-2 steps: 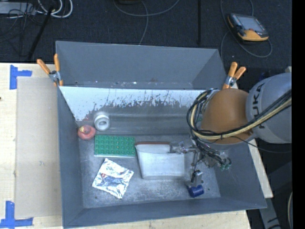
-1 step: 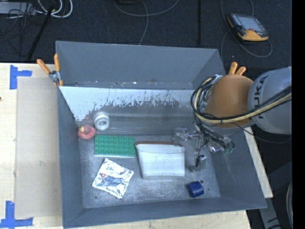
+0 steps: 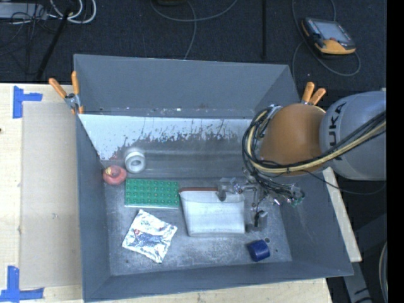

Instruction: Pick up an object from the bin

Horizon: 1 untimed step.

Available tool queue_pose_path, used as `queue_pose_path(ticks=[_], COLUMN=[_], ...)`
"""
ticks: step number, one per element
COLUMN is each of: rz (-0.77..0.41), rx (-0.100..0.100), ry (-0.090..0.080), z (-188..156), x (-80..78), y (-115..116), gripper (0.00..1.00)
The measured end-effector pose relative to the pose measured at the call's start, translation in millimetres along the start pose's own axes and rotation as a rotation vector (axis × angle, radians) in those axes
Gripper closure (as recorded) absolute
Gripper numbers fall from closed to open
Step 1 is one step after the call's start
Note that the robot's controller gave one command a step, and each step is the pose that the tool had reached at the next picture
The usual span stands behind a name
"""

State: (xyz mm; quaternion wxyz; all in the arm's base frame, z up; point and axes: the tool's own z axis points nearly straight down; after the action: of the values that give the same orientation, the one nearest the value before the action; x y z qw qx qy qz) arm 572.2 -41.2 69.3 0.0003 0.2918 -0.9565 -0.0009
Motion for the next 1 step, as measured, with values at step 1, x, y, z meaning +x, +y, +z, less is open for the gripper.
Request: queue_pose_path(ticks=[1], rz=[0.002], rx=[0.000], ry=[0.001], z=[0.0], x=[0.5], y=[-0.6], gripper=[1.00])
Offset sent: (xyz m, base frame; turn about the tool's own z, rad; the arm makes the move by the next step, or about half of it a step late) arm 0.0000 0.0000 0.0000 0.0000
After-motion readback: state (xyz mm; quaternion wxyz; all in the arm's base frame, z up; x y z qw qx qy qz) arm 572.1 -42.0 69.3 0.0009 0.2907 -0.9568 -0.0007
